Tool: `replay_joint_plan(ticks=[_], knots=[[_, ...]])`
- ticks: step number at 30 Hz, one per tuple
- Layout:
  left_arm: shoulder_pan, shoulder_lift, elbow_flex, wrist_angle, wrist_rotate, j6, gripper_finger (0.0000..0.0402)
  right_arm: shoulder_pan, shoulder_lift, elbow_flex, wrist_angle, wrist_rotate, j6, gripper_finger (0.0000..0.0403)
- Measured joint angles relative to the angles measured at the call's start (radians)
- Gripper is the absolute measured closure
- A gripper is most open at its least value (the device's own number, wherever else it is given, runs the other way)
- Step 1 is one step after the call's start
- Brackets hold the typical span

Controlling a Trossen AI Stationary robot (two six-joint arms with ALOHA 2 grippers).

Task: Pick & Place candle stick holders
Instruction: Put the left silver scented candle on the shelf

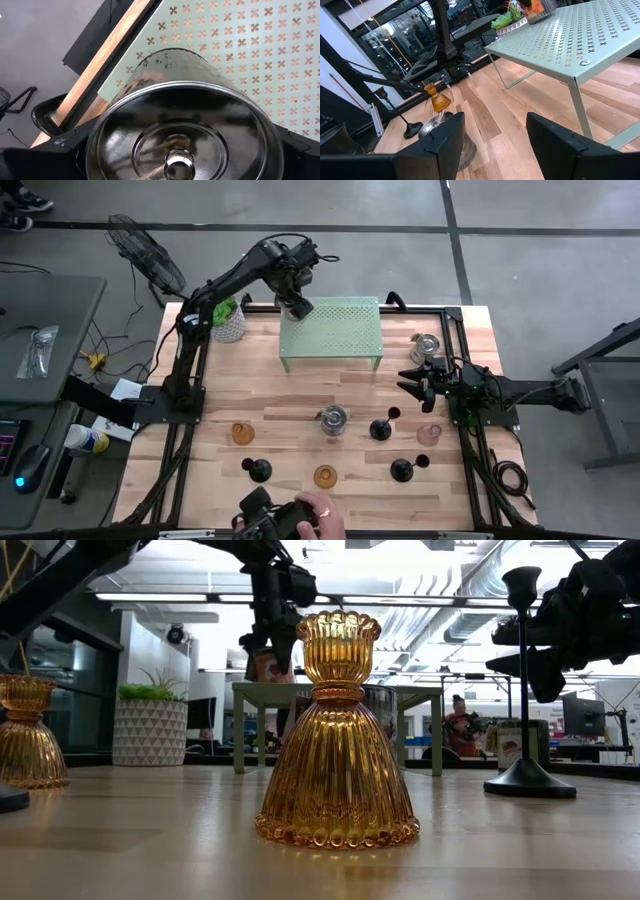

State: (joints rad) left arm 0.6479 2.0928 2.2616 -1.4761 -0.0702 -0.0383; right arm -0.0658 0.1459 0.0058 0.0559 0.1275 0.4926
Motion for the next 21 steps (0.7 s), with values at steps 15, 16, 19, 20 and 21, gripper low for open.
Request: replay_joint_plan(ticks=[15, 16, 19, 20, 21], knots=[[0.0, 0.0, 0.0, 0.018, -0.001, 0.006, 0.0017, 0.0, 0.0, 0.0, 0.0, 0.0, 0.0, 0.0197], [0.0, 0.0, 0.0, 0.02, -0.001, 0.007, 0.0017, 0.0, 0.0, 0.0, 0.0, 0.0, 0.0, 0.0197], [0.0, 0.0, 0.0, 0.036, -0.001, 0.008, 0.002, 0.0, 0.0, 0.0, 0.0, 0.0, 0.0, 0.0197], [0.0, 0.0, 0.0, 0.04, -0.001, 0.008, 0.0021, 0.0, 0.0, 0.0, 0.0, 0.0, 0.0, 0.0197], [0.0, 0.0, 0.0, 0.043, -0.001, 0.008, 0.0021, 0.0, 0.0, 0.0, 0.0, 0.0, 0.0, 0.0197]])
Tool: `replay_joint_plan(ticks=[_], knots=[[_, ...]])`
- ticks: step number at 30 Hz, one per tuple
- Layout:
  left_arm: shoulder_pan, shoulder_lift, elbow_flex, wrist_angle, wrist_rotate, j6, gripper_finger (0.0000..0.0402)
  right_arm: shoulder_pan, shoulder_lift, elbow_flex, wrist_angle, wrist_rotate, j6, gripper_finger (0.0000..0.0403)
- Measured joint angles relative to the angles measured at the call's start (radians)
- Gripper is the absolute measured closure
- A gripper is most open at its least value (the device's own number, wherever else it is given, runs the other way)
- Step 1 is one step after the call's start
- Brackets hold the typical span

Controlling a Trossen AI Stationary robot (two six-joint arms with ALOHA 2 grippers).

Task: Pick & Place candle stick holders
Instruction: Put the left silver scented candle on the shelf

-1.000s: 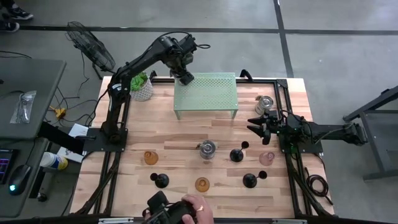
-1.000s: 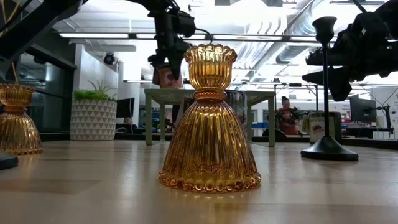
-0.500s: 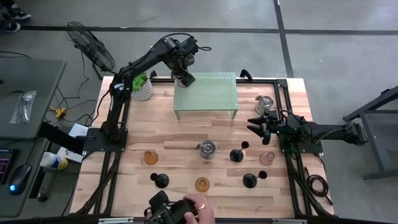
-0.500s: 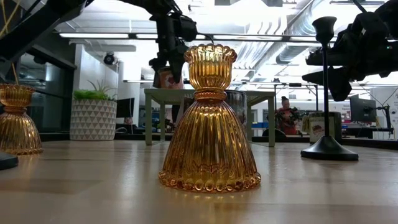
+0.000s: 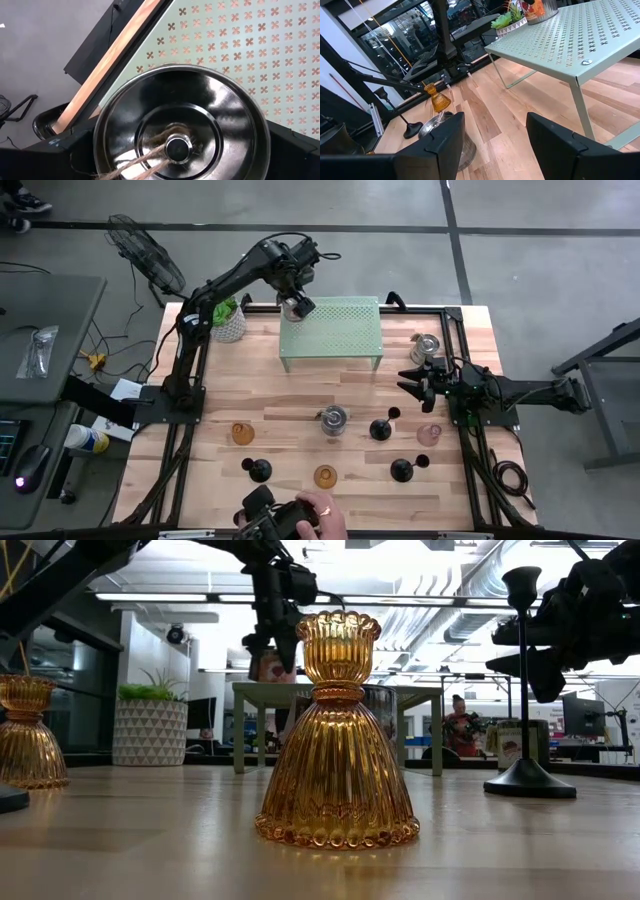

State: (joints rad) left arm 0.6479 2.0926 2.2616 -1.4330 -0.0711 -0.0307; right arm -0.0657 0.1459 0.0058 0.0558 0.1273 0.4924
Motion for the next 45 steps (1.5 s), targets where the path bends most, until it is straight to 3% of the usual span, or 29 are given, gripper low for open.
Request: replay_joint_plan(ticks=[15, 45], knots=[[-0.003, -0.003, 0.065, 0.002, -0.027, 0.024, 0.0019, 0.0, 0.0, 0.0, 0.0, 0.0, 0.0, 0.0197], [-0.023, -0.013, 0.069, 0.019, -0.021, 0.027, 0.0018, 0.0, 0.0, 0.0, 0.0, 0.0, 0.0, 0.0197]])
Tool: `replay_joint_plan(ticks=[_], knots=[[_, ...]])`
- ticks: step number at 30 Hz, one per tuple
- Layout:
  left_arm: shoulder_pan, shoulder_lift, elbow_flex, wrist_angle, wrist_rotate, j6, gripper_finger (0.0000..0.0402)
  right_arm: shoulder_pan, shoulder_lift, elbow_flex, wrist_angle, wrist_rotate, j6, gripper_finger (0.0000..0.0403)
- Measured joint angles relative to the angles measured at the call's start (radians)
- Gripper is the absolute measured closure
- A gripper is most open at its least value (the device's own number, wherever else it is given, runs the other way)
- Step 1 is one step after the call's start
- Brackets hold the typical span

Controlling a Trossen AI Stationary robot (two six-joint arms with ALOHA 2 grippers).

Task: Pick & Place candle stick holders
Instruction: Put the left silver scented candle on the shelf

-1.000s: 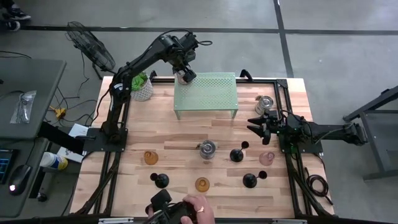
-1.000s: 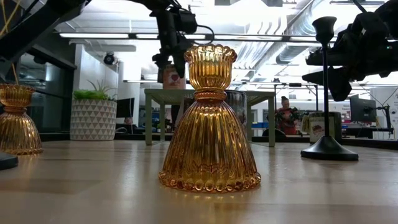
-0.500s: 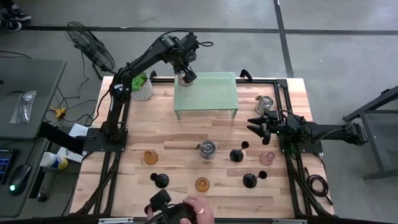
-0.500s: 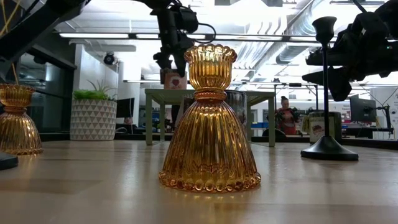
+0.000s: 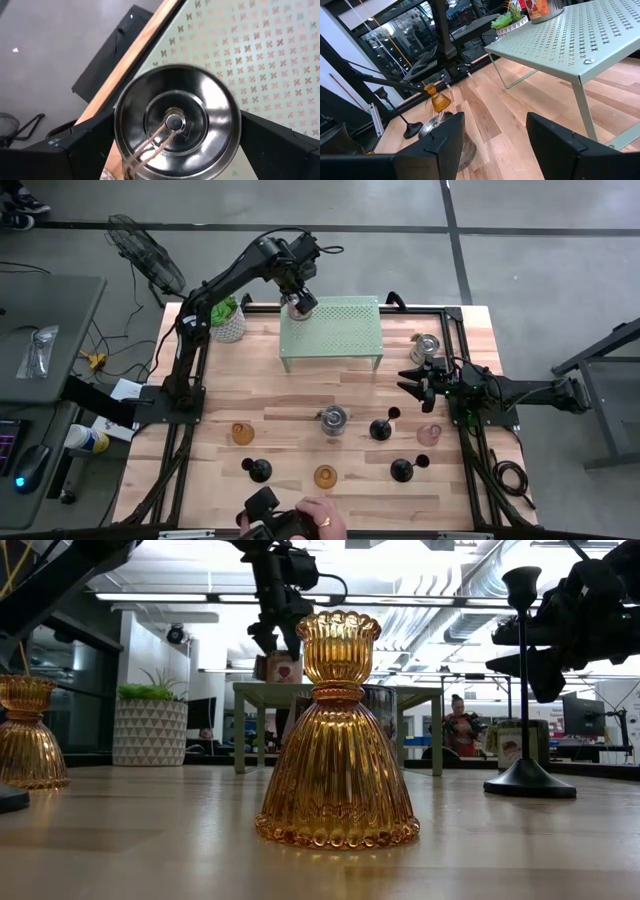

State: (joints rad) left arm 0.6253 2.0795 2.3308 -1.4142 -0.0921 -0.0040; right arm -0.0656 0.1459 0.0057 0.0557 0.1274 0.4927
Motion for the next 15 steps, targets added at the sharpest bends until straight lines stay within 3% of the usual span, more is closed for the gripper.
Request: replay_joint_plan(ticks=[15], knots=[[-0.018, -0.006, 0.001, 0.026, -0.049, 0.023, 0.0013, 0.0, 0.0, 0.0, 0.0, 0.0, 0.0, 0.0197]])
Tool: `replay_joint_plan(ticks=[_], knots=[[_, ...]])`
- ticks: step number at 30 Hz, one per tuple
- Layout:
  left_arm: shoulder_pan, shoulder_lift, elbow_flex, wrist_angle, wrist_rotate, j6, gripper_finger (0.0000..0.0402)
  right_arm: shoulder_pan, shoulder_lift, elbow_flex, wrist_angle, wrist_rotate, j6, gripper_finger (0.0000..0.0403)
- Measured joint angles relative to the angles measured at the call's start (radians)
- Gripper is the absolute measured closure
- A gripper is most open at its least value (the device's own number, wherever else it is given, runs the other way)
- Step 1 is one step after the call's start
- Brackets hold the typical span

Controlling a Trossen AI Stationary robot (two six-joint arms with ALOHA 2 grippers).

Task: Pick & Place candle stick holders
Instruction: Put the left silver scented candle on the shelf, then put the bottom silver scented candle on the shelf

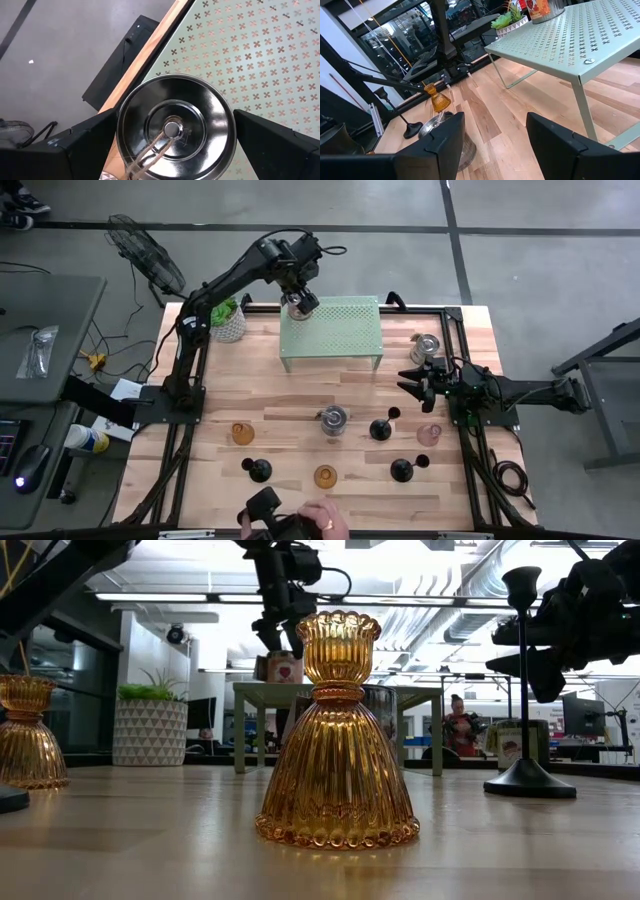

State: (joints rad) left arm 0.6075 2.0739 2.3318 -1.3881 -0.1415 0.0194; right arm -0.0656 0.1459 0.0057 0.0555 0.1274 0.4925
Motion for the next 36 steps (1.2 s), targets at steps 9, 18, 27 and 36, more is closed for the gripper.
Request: replay_joint_plan(ticks=[9, 18, 27, 36], knots=[[-0.019, -0.025, 0.0, 0.019, -0.037, 0.008, 0.0013, 0.0, 0.0, 0.0, 0.0, 0.0, 0.0, 0.0197], [-0.064, -0.079, 0.0, 0.04, -0.052, 0.064, 0.0013, 0.0, 0.0, 0.0, 0.0, 0.0, 0.0, 0.0197], [-0.196, -0.128, 0.0, 0.018, -0.094, 0.087, 0.0013, 0.0, 0.0, 0.0, 0.0, 0.0, 0.0, 0.0197], [-0.366, -0.111, -0.002, -0.007, -0.126, 0.056, 0.0013, 0.0, 0.001, 0.0, 0.0, 0.0, 0.0, 0.0197]])
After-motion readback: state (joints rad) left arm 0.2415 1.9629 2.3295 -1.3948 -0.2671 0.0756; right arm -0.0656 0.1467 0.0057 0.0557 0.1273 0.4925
